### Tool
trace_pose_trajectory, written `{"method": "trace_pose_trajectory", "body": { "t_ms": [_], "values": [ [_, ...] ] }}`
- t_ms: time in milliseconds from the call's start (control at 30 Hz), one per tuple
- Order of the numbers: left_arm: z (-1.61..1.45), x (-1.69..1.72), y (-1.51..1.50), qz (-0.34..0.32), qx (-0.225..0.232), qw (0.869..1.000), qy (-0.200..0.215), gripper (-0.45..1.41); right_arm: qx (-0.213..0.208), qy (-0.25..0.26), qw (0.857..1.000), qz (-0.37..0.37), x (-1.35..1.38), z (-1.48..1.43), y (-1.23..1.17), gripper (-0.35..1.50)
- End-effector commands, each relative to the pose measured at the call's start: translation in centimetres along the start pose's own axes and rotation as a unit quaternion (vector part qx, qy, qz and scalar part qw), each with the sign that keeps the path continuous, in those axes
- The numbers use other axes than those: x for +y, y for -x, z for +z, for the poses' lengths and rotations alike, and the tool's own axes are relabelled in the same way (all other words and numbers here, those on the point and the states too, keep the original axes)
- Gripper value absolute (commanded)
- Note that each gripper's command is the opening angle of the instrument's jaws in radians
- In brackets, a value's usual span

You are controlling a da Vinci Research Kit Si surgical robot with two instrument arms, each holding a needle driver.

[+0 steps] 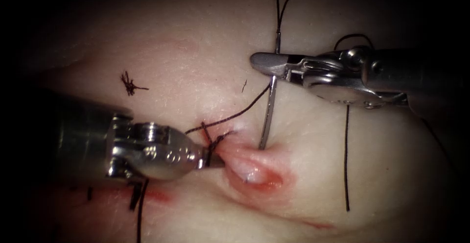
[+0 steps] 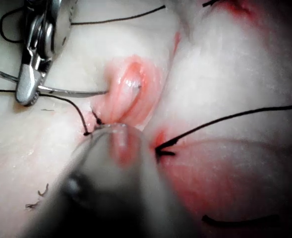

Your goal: Wound Closure

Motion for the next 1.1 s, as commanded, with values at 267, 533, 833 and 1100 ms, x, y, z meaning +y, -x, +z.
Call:
{"method": "trace_pose_trajectory", "body": {
  "t_ms": [267,533,833,1100],
  "values": [
    [0.07,-0.01,-0.01,0.001,0.000,1.000,-0.001,-0.45,-0.006,-0.008,1.000,0.014,0.07,0.21,0.16,-0.35],
    [0.07,-0.01,-0.01,0.001,0.000,1.000,-0.001,-0.45,-0.016,-0.022,0.999,0.029,0.15,0.28,0.44,-0.35],
    [0.07,-0.01,-0.01,0.001,0.000,1.000,-0.001,-0.45,-0.017,-0.031,0.999,0.039,0.22,0.30,0.56,-0.35],
    [0.07,-0.01,-0.01,0.000,-0.001,1.000,-0.003,-0.45,-0.015,-0.036,0.998,0.038,0.23,0.30,0.57,-0.35]
  ]
}}
